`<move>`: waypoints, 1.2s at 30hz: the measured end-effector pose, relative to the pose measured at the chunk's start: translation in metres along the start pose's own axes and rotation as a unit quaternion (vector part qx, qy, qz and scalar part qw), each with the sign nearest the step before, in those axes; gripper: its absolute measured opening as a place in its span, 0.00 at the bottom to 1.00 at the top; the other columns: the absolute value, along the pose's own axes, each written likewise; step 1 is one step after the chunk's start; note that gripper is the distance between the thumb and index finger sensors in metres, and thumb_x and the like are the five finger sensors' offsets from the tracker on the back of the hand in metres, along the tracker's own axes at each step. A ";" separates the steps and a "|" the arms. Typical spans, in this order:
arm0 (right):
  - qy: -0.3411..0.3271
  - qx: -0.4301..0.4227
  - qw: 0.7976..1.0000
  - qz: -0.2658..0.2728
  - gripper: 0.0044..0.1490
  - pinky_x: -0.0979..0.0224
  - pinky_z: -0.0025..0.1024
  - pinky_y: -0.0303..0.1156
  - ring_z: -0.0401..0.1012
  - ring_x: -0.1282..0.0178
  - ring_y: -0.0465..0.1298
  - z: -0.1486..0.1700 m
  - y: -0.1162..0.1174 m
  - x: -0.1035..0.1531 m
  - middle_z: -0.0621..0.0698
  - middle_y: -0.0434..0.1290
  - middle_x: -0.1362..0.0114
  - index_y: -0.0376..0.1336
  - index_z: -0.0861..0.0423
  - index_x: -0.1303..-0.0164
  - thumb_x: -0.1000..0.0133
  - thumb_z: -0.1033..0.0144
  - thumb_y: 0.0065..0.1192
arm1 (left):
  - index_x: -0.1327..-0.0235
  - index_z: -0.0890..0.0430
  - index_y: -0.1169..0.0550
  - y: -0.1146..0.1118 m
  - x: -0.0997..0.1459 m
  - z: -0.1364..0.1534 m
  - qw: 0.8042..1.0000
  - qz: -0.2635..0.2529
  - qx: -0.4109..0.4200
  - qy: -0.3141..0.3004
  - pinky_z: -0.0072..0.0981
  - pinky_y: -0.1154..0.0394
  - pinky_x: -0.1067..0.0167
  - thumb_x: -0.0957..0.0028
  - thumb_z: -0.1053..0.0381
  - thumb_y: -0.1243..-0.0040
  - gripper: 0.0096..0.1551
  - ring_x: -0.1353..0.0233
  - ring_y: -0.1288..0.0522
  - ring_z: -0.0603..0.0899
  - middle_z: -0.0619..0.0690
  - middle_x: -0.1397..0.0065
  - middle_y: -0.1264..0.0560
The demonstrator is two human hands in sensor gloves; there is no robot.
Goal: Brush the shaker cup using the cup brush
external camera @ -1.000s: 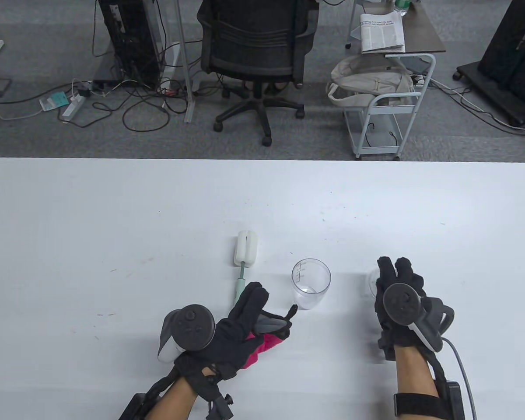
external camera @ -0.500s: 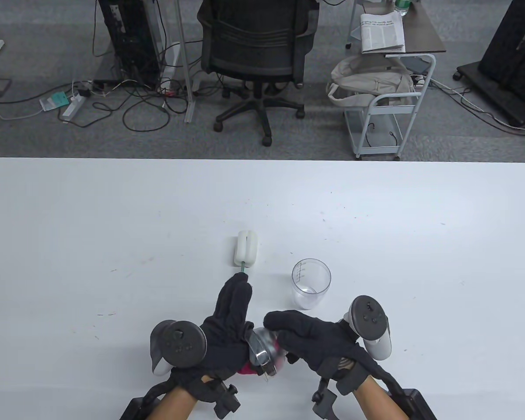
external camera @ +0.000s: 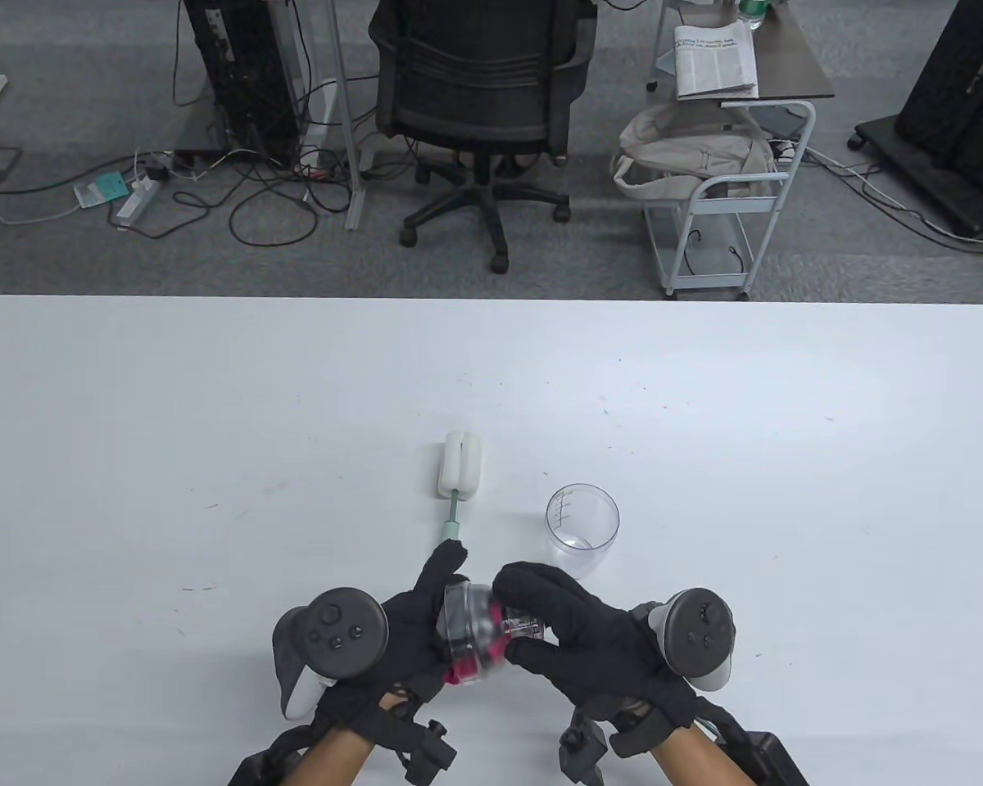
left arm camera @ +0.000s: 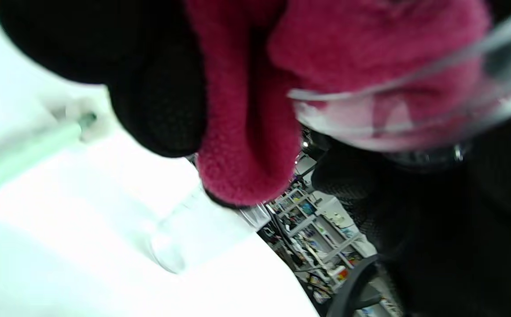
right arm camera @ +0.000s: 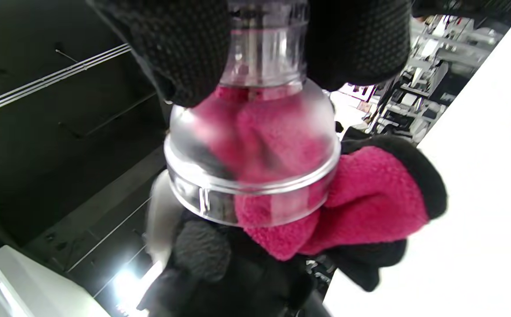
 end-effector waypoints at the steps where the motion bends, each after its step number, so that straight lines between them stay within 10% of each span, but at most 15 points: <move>1: 0.015 0.011 1.000 0.012 0.38 0.32 0.46 0.77 0.59 0.33 0.71 0.002 0.001 0.000 0.59 0.59 0.20 0.56 0.53 0.22 0.42 0.59 0.66 | 0.18 0.59 0.51 0.000 0.001 -0.004 1.000 -0.010 -0.010 -0.018 0.48 0.18 0.64 0.39 0.37 0.43 0.49 0.57 0.14 0.60 0.61 0.34 0.23; 9: 0.067 -0.173 0.981 -0.059 0.35 0.40 0.45 0.78 0.60 0.40 0.74 0.018 0.000 -0.003 0.64 0.62 0.24 0.59 0.58 0.24 0.40 0.58 0.63 | 0.17 0.45 0.63 0.006 0.002 -0.002 0.994 -0.063 -0.073 -0.053 0.67 0.33 0.35 0.50 0.23 0.37 0.66 0.24 0.37 0.74 0.64 0.14 0.51; 14: 0.005 -0.122 0.991 -0.057 0.33 0.31 0.48 0.76 0.60 0.33 0.70 0.006 -0.003 -0.003 0.56 0.61 0.20 0.61 0.49 0.27 0.44 0.62 0.67 | 0.21 0.60 0.38 0.004 -0.003 0.008 0.999 0.003 -0.035 0.005 0.56 0.18 0.59 0.58 0.14 0.43 0.65 0.52 0.14 0.67 0.61 0.40 0.18; 17: -0.010 -0.113 0.992 -0.048 0.32 0.27 0.49 0.74 0.60 0.30 0.68 0.002 -0.003 -0.001 0.52 0.61 0.19 0.62 0.46 0.29 0.45 0.64 0.68 | 0.27 0.64 0.34 0.000 -0.005 0.007 0.999 0.038 0.037 -0.015 0.52 0.17 0.67 0.53 0.22 0.42 0.57 0.62 0.13 0.61 0.57 0.52 0.14; 26: 0.061 -0.121 0.991 -0.021 0.46 0.31 0.45 0.77 0.59 0.34 0.71 0.021 0.000 0.001 0.62 0.59 0.21 0.47 0.55 0.17 0.41 0.57 0.63 | 0.22 0.48 0.69 -0.003 -0.003 -0.013 0.988 0.067 0.004 -0.136 0.65 0.34 0.30 0.35 0.49 0.48 0.51 0.24 0.35 0.68 0.60 0.14 0.50; 31: 0.035 -0.090 0.994 -0.053 0.40 0.34 0.42 0.78 0.56 0.36 0.73 0.014 0.009 -0.001 0.60 0.59 0.21 0.51 0.53 0.20 0.40 0.54 0.58 | 0.19 0.47 0.62 0.007 0.004 -0.020 0.978 -0.062 -0.088 -0.178 0.56 0.25 0.33 0.39 0.46 0.41 0.52 0.29 0.25 0.62 0.55 0.17 0.38; 36: -0.027 -0.064 0.997 -0.046 0.41 0.28 0.45 0.76 0.57 0.31 0.71 -0.006 0.007 -0.002 0.60 0.57 0.19 0.53 0.51 0.20 0.43 0.61 0.65 | 0.18 0.53 0.52 0.007 -0.004 0.005 0.987 -0.005 0.140 -0.073 0.59 0.20 0.45 0.44 0.37 0.35 0.55 0.38 0.19 0.68 0.63 0.24 0.30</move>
Point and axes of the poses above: the tracker on the back of each hand, its own z axis roughly to the little-finger side, its own x axis roughly from the fingertips to the wrist, y = z × x, the point moved 1 cm from there along -x, roughly from the wrist to the fingertips
